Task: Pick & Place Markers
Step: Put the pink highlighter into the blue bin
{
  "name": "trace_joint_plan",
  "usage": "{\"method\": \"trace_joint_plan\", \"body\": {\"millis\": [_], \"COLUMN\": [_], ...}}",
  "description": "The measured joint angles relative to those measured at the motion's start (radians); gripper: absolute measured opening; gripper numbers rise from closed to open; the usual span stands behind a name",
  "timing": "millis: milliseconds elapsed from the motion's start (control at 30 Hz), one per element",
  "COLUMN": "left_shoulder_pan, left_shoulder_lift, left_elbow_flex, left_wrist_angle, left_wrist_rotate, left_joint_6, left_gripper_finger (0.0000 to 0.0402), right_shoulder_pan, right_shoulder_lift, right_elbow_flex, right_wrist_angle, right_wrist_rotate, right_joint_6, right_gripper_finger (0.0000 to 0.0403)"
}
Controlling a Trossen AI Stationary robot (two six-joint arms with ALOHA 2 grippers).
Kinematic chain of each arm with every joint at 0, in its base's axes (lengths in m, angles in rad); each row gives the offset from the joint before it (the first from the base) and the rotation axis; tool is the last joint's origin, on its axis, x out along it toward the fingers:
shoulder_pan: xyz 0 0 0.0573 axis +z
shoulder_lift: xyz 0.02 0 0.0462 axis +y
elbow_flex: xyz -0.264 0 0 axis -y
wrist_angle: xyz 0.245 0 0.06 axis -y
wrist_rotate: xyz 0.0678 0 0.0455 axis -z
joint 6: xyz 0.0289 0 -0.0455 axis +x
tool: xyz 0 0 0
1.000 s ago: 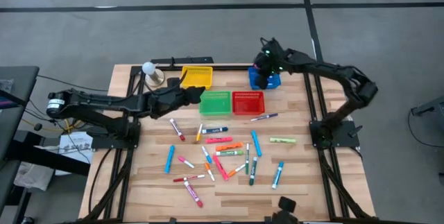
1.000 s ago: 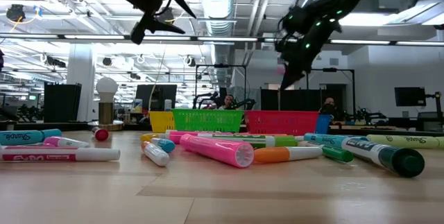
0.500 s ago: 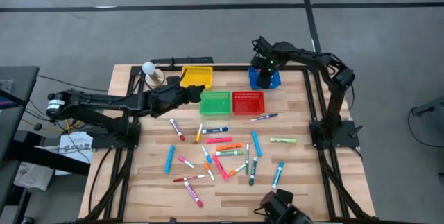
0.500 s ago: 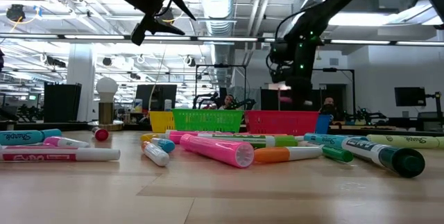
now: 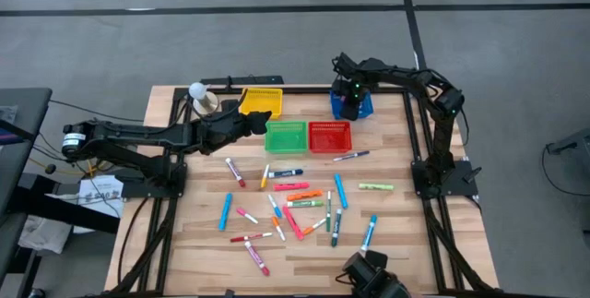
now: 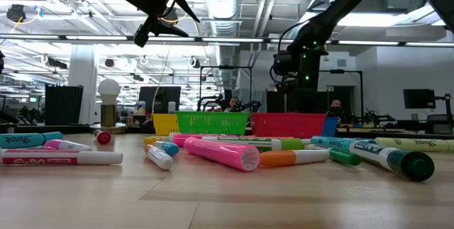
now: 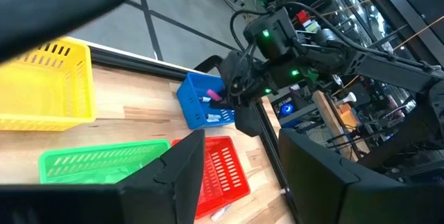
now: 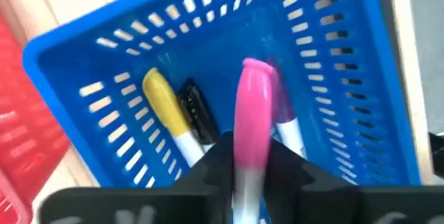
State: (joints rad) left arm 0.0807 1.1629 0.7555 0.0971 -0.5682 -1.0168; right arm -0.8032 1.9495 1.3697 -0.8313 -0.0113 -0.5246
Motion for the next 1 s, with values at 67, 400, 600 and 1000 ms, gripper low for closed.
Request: {"method": "trace_joint_plan", "body": {"millis": [67,400,600,1000], "left_shoulder_pan": [0.000,0.000,-0.008,-0.098], "left_shoulder_lift": [0.000,0.000,0.000,0.000], "left_elbow_flex": [0.000,0.000,0.000,0.000], "left_wrist_angle": [0.000,-0.003,-0.003,-0.003], "left_wrist_rotate": [0.000,0.012,0.046,0.125], "left_joint_6": [0.000,0.000,0.059,0.263], "left_gripper_finger": [0.0182,0.0182,0.0182,0.0182], "right_shoulder_pan": [0.000,-0.005,-0.002,0.014], "right_shoulder_lift": [0.000,0.000,-0.054,-0.490], "right_elbow_flex": [0.000,0.006,0.086,0.050], "right_wrist_angle": [0.006,-0.001,-0.094,-0.071], "right_wrist_rotate": [0.015,0.016,-0.078,-0.586], "right_joint_6": [0.000,0.015,0.059,0.125], "right_gripper_finger": [0.0068,0.0069,0.0069,0.0070]}}
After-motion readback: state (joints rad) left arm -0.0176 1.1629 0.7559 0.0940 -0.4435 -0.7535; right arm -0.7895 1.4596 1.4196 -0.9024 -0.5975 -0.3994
